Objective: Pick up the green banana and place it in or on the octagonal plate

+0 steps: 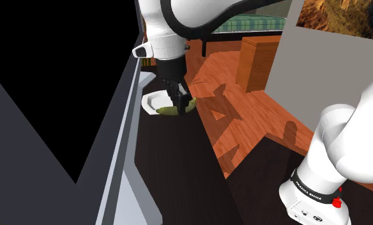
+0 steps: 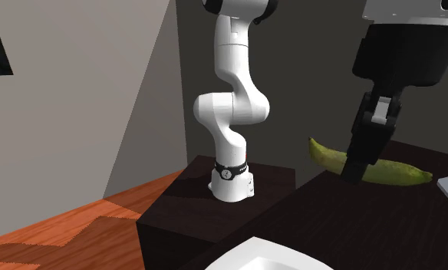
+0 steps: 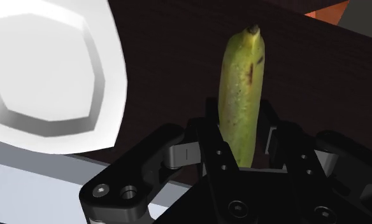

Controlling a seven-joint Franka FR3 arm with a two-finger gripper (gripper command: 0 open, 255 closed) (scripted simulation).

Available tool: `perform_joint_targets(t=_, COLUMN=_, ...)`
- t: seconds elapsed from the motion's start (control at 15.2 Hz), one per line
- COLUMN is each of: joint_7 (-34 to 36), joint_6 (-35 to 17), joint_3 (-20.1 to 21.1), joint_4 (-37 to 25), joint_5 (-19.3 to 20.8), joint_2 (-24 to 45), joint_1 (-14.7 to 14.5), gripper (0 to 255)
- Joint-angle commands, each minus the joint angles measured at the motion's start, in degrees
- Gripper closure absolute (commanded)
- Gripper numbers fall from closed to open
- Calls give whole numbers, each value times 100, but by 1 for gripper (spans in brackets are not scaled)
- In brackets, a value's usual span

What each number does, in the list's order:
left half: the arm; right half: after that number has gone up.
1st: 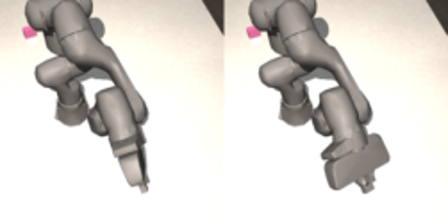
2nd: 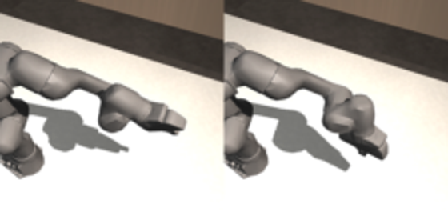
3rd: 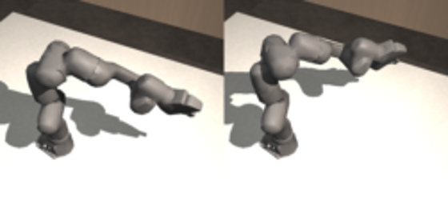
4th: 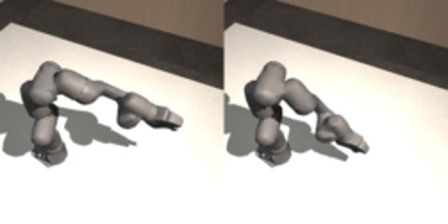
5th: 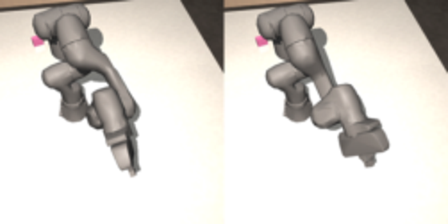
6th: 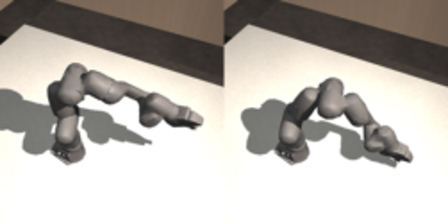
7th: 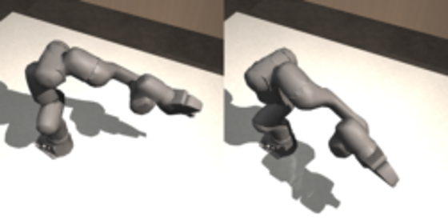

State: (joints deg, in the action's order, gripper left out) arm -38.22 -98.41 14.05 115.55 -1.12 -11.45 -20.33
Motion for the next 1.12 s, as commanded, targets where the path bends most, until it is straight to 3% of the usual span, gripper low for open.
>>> perform_joint_targets(t=0.0, joint_7=-94, joint_6=99, joint_3=-59, joint_4=-209, joint_5=49, joint_2=115, joint_1=53, gripper=255)
perform_joint_targets(t=0.46, joint_7=-681, joint_6=185, joint_3=-400, joint_4=-1316, joint_5=354, joint_2=1140, joint_1=384, gripper=255)
perform_joint_targets(t=0.92, joint_7=-1216, joint_6=489, joint_3=-653, joint_4=-2850, joint_5=565, joint_2=2356, joint_1=666, gripper=255)
perform_joint_targets(t=1.06, joint_7=-1207, joint_6=332, joint_3=-643, joint_4=-2685, joint_5=568, joint_2=2348, joint_1=680, gripper=255)
